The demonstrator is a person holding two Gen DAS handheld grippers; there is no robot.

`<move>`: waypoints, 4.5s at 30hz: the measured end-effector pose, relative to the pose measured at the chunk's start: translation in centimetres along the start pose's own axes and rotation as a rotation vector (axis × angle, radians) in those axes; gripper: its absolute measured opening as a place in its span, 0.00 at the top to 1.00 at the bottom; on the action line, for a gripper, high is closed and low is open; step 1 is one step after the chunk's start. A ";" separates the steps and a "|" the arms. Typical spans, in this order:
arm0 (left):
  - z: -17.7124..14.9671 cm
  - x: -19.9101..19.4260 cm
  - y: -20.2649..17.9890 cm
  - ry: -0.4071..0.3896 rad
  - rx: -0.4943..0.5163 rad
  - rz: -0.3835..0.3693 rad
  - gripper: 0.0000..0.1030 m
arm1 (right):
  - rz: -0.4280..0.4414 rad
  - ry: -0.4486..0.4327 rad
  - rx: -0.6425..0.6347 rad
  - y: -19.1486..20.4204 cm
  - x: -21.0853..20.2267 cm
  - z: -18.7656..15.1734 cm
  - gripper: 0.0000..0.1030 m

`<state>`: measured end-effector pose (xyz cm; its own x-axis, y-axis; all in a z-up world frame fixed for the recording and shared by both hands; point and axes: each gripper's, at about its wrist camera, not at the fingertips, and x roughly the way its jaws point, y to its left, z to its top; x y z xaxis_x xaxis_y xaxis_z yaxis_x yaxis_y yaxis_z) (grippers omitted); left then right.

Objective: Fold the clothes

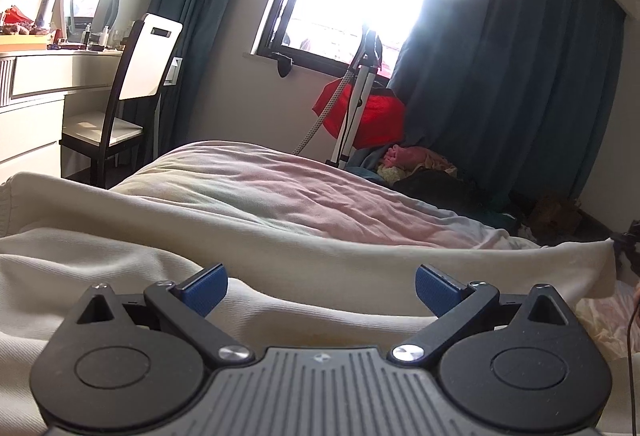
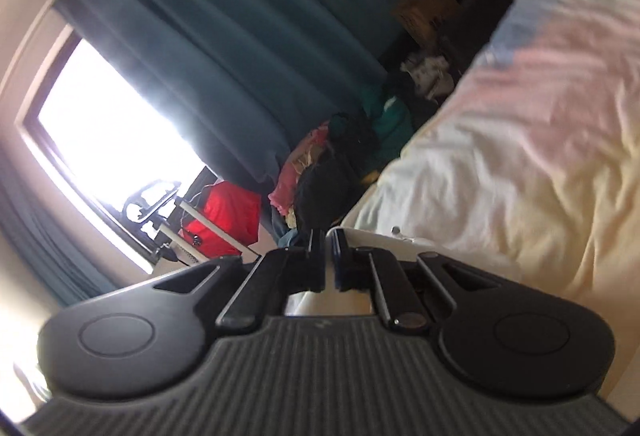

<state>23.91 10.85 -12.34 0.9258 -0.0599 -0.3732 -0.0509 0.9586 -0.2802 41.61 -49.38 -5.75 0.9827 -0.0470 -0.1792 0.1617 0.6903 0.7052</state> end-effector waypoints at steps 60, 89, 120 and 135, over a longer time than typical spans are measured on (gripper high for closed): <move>-1.7 -6.9 -4.1 -0.011 0.229 -0.061 0.02 | -0.433 0.236 -0.280 -11.3 -10.4 -3.1 0.72; -2.3 -18.8 -2.3 0.065 0.174 0.088 0.00 | -0.033 0.281 -0.660 7.6 -30.9 -12.3 0.19; 0.4 -23.5 26.2 0.344 -0.940 0.164 0.29 | -0.298 0.298 -0.125 -3.7 -28.8 -5.5 0.20; -2.2 -25.6 28.1 0.389 -1.115 0.235 0.66 | -0.491 0.244 0.470 -18.7 -27.1 -4.4 0.42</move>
<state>-2.08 38.70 -12.60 0.6854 -0.1795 -0.7057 -0.6767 0.2012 -0.7083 11.58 -57.84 -17.07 0.7473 -0.0718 -0.6606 0.6553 0.2450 0.7146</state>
